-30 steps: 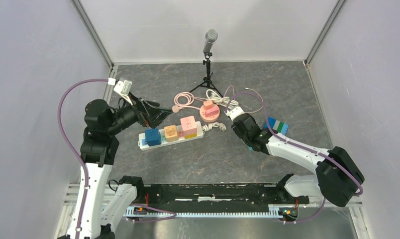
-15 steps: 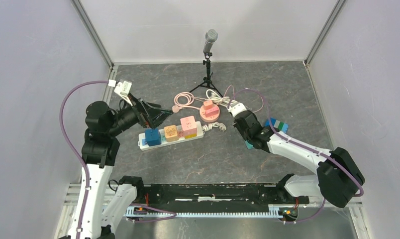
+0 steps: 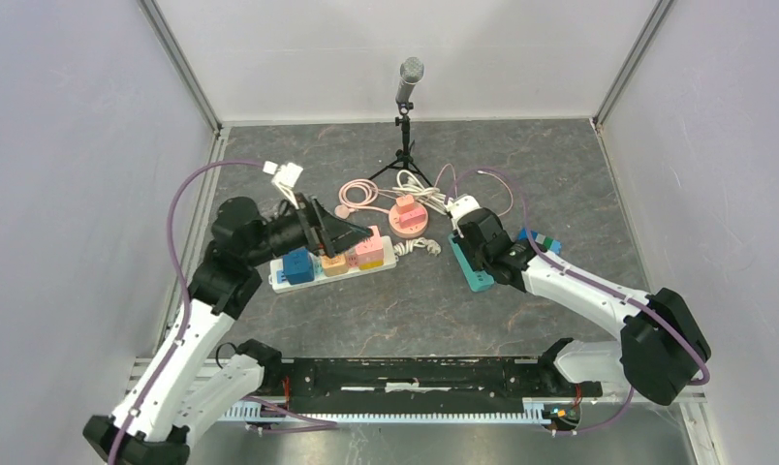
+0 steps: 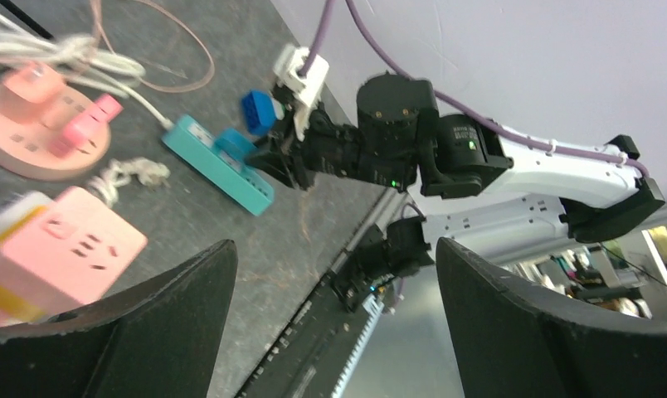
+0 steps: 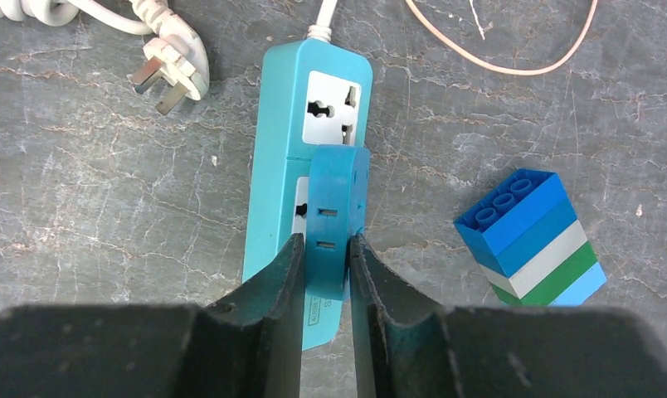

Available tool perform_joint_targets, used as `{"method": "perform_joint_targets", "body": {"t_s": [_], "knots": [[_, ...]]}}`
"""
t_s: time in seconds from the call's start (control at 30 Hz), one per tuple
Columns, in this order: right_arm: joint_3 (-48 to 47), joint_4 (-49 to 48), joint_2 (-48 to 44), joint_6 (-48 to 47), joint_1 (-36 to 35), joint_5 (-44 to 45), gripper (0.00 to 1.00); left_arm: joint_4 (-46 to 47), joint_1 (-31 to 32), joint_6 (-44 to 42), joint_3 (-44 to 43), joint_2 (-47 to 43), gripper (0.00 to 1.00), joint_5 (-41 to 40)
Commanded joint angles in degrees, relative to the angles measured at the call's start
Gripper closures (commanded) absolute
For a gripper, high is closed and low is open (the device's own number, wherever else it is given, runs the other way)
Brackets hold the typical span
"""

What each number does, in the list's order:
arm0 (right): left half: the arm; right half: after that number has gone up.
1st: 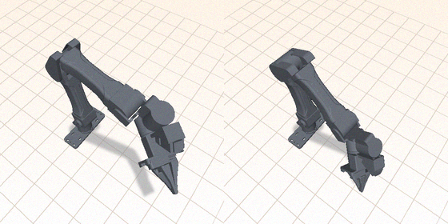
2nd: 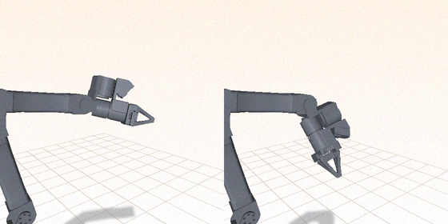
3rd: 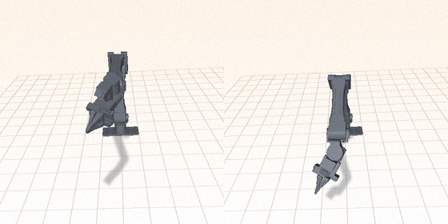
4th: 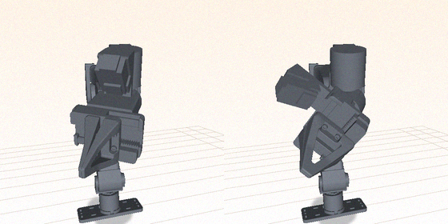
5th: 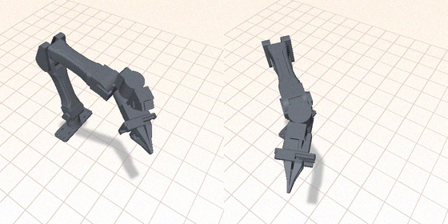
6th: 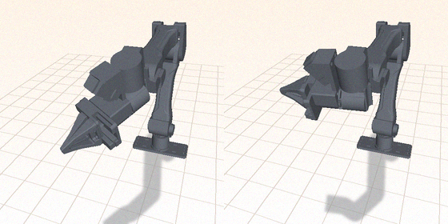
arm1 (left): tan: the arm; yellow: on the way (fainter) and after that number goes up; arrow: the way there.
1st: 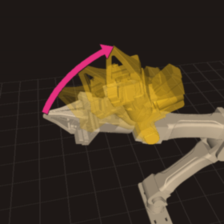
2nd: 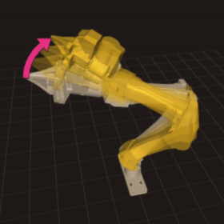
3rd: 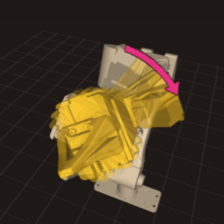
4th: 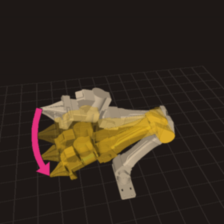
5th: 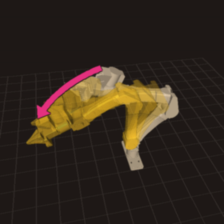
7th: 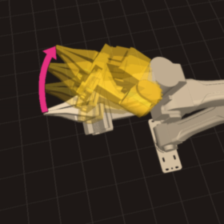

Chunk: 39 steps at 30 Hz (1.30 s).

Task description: Pull the plug off the socket

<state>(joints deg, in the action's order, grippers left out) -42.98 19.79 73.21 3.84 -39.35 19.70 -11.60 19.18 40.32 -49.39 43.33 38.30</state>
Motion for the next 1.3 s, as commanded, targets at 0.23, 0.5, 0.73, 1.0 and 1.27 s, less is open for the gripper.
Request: {"method": "perform_joint_targets", "body": {"t_s": [0.23, 0.5, 0.73, 1.0, 1.27], "knots": [[1.78, -2.93, -1.39, 0.93, -0.06, -0.83, 0.34, 5.67, 18.27, 9.23, 2.37, 9.27, 0.22, -21.80], [2.55, -4.83, 0.51, 1.57, -0.03, -3.82, 0.57, 10.80, 28.46, 14.48, 3.52, 19.01, 0.41, -29.75], [1.95, -4.27, -0.16, 3.17, -0.05, -4.16, 0.69, 11.02, 37.43, 21.34, 2.02, 29.81, 0.53, -44.45], [2.64, -3.92, -0.87, 4.24, -0.02, -3.81, 0.79, 17.31, 40.42, 22.02, -2.40, 43.45, 0.50, -47.69], [2.99, -3.62, -2.05, 5.45, -0.02, -4.21, 0.86, 22.42, 40.58, 22.62, -7.75, 54.94, 0.47, -51.72]]}}
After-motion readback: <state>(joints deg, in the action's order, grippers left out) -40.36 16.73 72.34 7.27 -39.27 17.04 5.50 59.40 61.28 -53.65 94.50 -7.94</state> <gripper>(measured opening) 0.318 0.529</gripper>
